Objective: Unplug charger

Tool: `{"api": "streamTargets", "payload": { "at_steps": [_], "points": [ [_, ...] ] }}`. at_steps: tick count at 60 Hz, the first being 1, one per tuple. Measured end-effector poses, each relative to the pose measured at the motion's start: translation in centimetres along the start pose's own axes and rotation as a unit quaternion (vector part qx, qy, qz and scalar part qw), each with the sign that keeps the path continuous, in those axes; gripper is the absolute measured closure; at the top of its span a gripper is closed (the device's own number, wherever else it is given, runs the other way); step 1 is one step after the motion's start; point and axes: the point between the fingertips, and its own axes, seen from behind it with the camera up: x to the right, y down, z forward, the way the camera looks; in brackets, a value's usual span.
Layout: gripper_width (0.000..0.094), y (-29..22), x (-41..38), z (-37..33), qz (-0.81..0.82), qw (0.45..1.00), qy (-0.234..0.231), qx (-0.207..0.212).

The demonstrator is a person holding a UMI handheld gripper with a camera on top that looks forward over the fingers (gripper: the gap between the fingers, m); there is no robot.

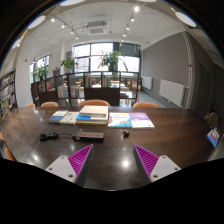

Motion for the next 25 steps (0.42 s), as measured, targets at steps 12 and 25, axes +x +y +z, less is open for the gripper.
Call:
{"api": "streamTargets", "payload": {
  "at_steps": [12, 25],
  "points": [
    [0.0148, 2.3, -1.2, -3.0, -0.019, 1.0, -0.006, -0.014],
    [0.0141, 2.7, -1.6, -5.2, -0.014, 1.0, -0.008, -0.011]
  ]
}}
